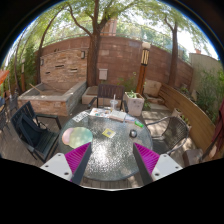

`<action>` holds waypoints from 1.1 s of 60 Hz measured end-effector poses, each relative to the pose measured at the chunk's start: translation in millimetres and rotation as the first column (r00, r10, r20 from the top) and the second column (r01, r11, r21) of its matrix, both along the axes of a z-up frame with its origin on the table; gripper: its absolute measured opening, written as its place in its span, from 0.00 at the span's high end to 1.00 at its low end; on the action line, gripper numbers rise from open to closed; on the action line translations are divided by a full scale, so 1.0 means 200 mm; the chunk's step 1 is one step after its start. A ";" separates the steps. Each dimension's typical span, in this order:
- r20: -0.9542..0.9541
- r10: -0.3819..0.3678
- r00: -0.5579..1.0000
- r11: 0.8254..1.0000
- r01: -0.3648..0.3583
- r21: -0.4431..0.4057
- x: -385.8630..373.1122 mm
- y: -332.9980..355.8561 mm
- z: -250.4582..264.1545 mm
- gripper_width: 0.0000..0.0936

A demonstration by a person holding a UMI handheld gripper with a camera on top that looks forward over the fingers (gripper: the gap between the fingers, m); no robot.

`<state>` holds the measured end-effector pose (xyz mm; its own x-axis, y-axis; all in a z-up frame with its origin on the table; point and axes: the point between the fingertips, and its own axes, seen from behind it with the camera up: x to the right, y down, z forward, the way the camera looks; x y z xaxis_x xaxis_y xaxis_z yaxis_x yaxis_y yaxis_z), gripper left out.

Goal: Arrange mouse

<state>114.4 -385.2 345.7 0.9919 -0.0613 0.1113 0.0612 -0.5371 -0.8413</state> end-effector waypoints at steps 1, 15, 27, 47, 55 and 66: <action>-0.002 -0.002 1.000 1.000 0.002 -0.007 0.00 -0.01 -0.01 0.09; -0.033 -0.039 0.999 0.991 0.034 -0.131 0.21 0.09 -0.40 0.09; -0.002 -0.098 0.995 0.975 0.096 -0.199 0.57 0.38 -0.87 0.08; -0.051 -0.131 0.990 0.981 0.122 -0.149 1.06 1.48 -1.43 0.08; -0.065 -0.120 0.991 0.983 0.109 -0.147 1.16 1.82 -1.62 0.12; -0.107 -0.145 0.984 0.975 0.123 -0.186 1.20 1.99 -1.80 0.29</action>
<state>354.5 12.1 -14.1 0.9828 -0.1843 0.0138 -0.1164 -0.6750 -0.7285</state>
